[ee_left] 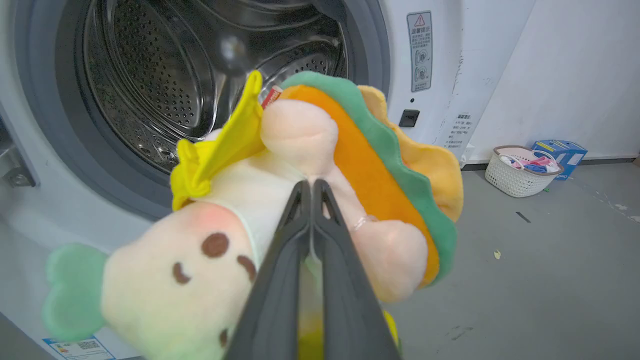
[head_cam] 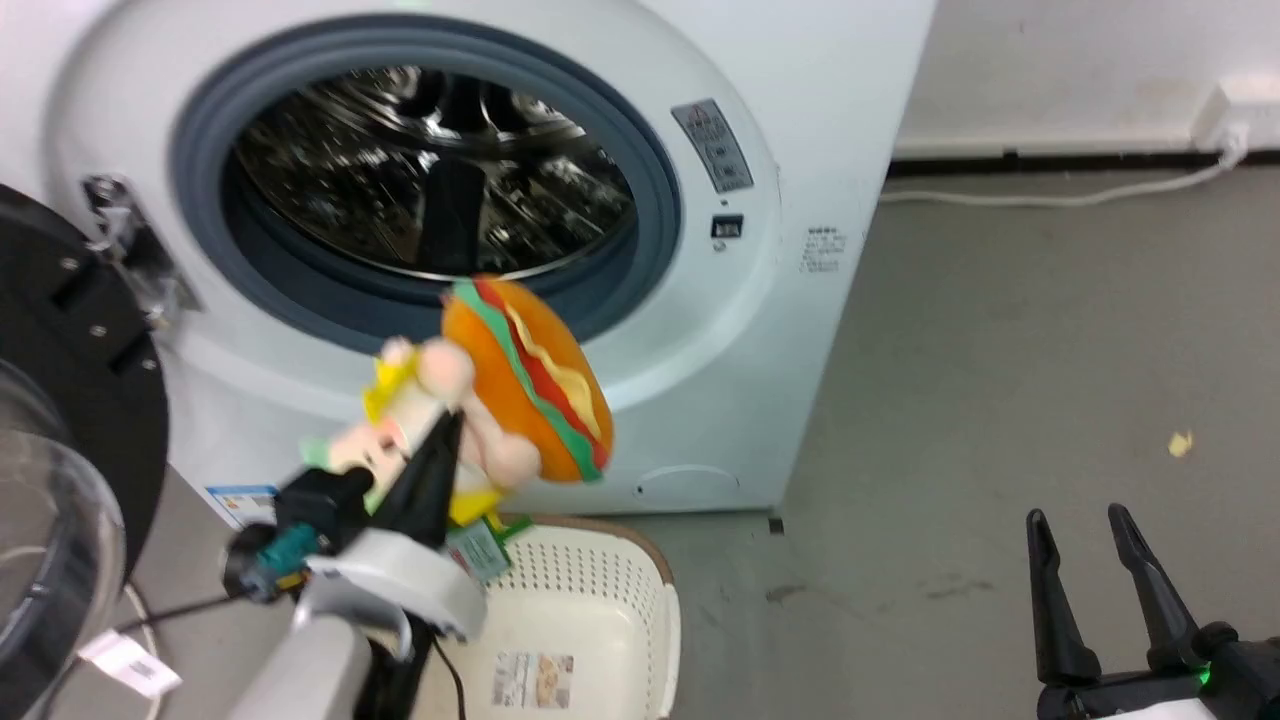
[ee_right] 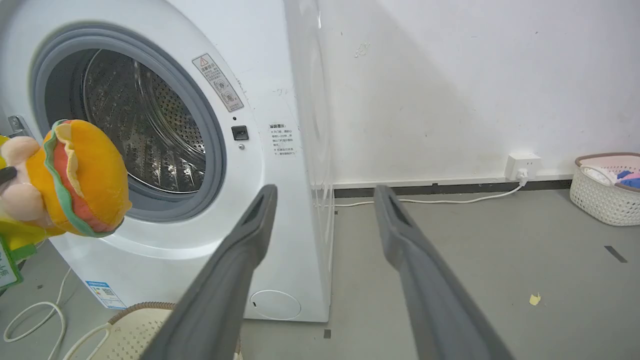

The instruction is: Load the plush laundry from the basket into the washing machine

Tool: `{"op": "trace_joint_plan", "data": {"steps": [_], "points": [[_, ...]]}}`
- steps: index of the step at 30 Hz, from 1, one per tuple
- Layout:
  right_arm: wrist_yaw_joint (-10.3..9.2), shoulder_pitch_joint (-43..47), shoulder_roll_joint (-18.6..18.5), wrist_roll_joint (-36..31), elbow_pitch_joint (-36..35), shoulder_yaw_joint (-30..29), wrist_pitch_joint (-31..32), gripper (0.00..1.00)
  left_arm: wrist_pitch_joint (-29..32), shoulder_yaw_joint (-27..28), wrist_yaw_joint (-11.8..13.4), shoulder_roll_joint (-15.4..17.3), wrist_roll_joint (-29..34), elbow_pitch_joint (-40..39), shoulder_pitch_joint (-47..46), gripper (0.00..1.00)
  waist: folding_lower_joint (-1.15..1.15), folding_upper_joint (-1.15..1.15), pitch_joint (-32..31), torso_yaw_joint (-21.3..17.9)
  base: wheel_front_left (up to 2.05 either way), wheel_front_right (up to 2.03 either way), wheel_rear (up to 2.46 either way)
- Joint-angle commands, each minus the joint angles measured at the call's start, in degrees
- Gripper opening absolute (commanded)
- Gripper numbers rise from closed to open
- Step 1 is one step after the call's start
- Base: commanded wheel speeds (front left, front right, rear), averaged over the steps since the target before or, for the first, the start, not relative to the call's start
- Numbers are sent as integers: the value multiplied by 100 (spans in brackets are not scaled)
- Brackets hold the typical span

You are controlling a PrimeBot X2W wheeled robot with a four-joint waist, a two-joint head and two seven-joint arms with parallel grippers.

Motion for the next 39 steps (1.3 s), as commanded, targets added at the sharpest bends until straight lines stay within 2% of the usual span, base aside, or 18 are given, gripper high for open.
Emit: {"op": "trace_joint_plan", "data": {"steps": [1,5,6,7,11,16,23,31,39], "points": [[30,-69,-8,7,-49,25,-25,100,-32,124,27,41,22,-125,-209,0,0,0,290,-156,0,0,0],[30,-184,-8,26,-99,74,-25,100,26,320,30,202,-36,-184,-616,0,0,0,692,-340,0,0,0],[30,-271,-8,53,-124,84,-25,100,138,432,31,343,-49,-181,-964,0,0,0,982,-461,0,0,0],[30,-271,-8,53,-124,84,-25,100,138,432,31,343,-49,-181,-964,0,0,0,982,-461,0,0,0],[30,-462,-8,159,-183,124,-25,100,515,633,18,687,-66,-153,-1739,0,0,0,1594,-747,0,0,0],[30,-685,-8,373,-155,148,-25,100,1123,738,-148,1219,-21,65,-2770,0,0,0,2267,-1111,0,0,0],[30,-936,-8,675,-118,334,-25,100,1722,594,-418,1833,258,829,-4414,0,0,0,2964,-1528,0,0,0],[30,-1149,-8,885,-140,532,-25,100,2108,209,-552,2075,595,1963,-5850,0,0,0,3487,-1872,0,0,0],[30,-1182,-8,1049,-166,700,-25,100,2546,-217,-615,2165,752,3049,-6614,0,0,0,3728,-2063,0,0,0]]}}
